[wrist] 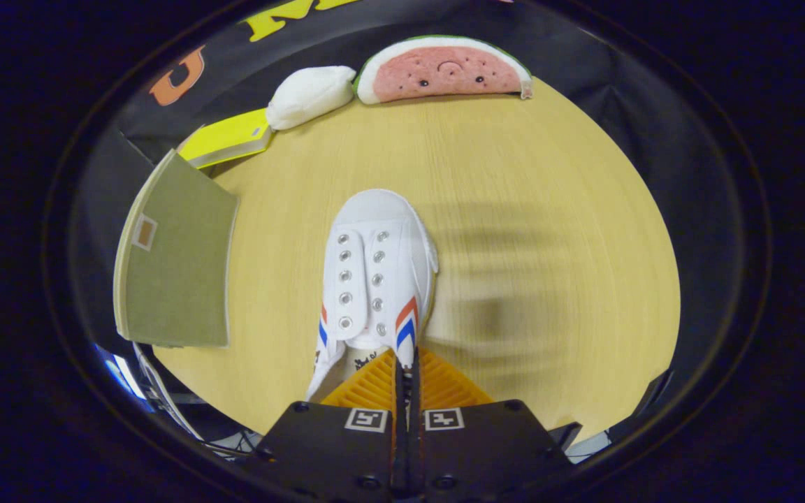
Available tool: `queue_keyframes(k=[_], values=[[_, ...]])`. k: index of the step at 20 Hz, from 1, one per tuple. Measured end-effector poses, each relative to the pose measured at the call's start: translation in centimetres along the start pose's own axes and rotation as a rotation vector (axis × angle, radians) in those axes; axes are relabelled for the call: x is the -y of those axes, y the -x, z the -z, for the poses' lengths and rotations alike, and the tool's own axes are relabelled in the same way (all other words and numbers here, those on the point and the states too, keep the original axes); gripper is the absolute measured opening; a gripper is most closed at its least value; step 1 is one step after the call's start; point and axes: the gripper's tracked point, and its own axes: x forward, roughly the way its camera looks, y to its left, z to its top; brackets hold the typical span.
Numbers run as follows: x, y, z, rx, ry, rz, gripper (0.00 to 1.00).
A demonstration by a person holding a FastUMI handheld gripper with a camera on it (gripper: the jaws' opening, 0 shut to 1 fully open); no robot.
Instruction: Open the storage box then place both shoes into the box .Put the left shoe in first, then the right shoe, with the right side of both shoes facing outward in a uniform manner.
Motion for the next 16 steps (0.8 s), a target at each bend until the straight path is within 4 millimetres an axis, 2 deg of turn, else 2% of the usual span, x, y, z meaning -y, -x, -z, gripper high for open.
queue_keyframes(k=[3,6,10,12,16], values=[[-1.7,2.3,-0.8,0.05,-0.019,-0.042,0.06],[-4.5,6.3,-0.6,0.133,-0.02,-0.073,0.06],[-9.9,12.0,-0.3,0.231,-0.019,-0.111,0.06],[-12.4,13.3,-0.7,0.26,-0.024,-0.131,0.05],[-19.1,14.8,-1.4,0.287,0.007,-0.168,0.06]])
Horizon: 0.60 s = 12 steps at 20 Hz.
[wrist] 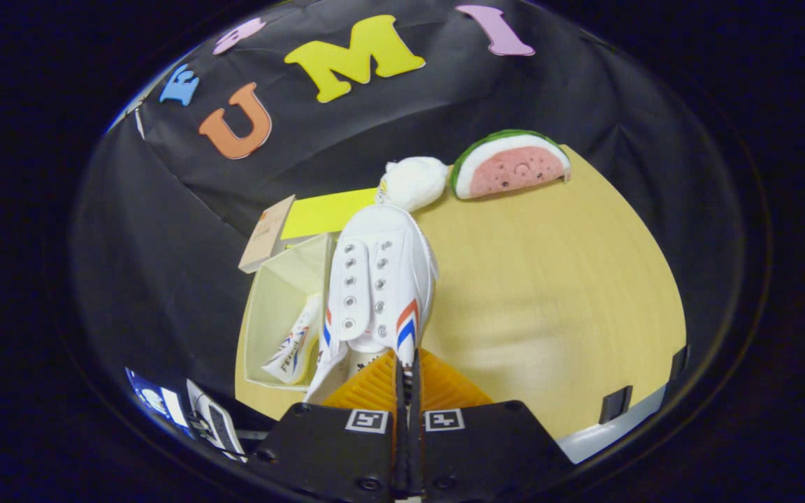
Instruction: Open the storage box then place both shoes into the box .Put the left shoe in first, then the right shoe, with the right side of both shoes facing outward in a uniform manner.
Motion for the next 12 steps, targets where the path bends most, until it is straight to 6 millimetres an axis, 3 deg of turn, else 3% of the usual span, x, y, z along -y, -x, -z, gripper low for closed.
queue_keyframes(k=[7,10,12], values=[[-11.1,-4.0,1.1,-0.016,0.07,-0.053,0.06],[-13.3,-7.0,1.3,0.016,0.054,-0.017,0.06],[-13.5,-9.0,1.3,0.049,0.059,0.038,0.05]])
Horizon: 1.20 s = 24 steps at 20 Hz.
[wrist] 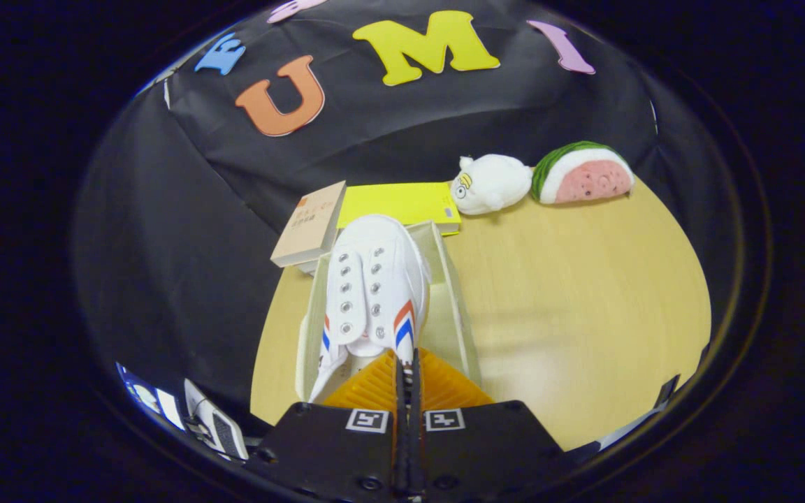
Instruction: Open the storage box then place both shoes into the box .Put the left shoe in first, then the right shoe, with the right side of both shoes facing outward in a uniform manner.
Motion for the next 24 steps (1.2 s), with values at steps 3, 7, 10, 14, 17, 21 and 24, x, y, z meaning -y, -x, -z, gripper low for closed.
queue_keyframes(k=[3,7,10,14,17,21,24], values=[[0.4,-2.0,0.3,0.025,0.007,0.071,0.05],[1.0,-3.5,-0.1,0.064,0.016,0.116,0.06],[0.8,-4.3,-0.2,0.083,0.044,0.133,0.06],[0.8,-5.3,0.3,0.081,0.075,0.133,0.07],[1.4,-5.7,0.7,0.07,0.084,0.154,0.12],[0.8,-5.8,0.5,0.072,0.071,0.085,0.23],[1.3,-3.4,-2.6,0.242,0.149,0.139,0.3]])
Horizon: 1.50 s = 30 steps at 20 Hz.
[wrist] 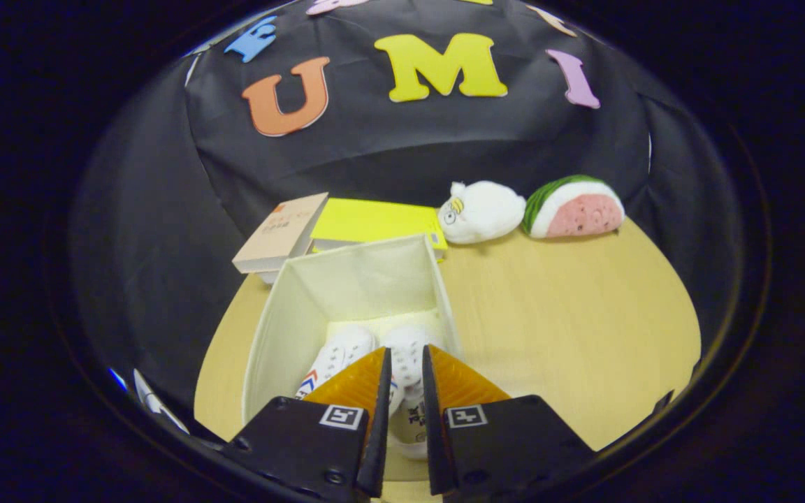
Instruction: Open the storage box then place both shoes into the box .Put the left shoe in first, then the right shoe, with the right side of both shoes facing outward in a uniform manner.
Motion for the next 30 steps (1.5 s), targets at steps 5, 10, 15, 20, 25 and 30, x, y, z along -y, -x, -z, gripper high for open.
queue_keyframes(k=[5,10,15,20,25,30], values=[[2.2,2.6,-2.5,0.194,0.126,0.098,0.82],[5.5,6.1,-4.2,0.39,0.123,0.156,0.88],[8.9,9.9,-4.4,0.585,0.044,0.155,1.0],[10.4,12.0,-2.3,0.664,0.035,0.091,1.0],[11.9,13.6,-0.5,0.674,0.054,0.063,1.0],[13.4,14.8,0.4,0.662,0.011,0.002,1.0]])
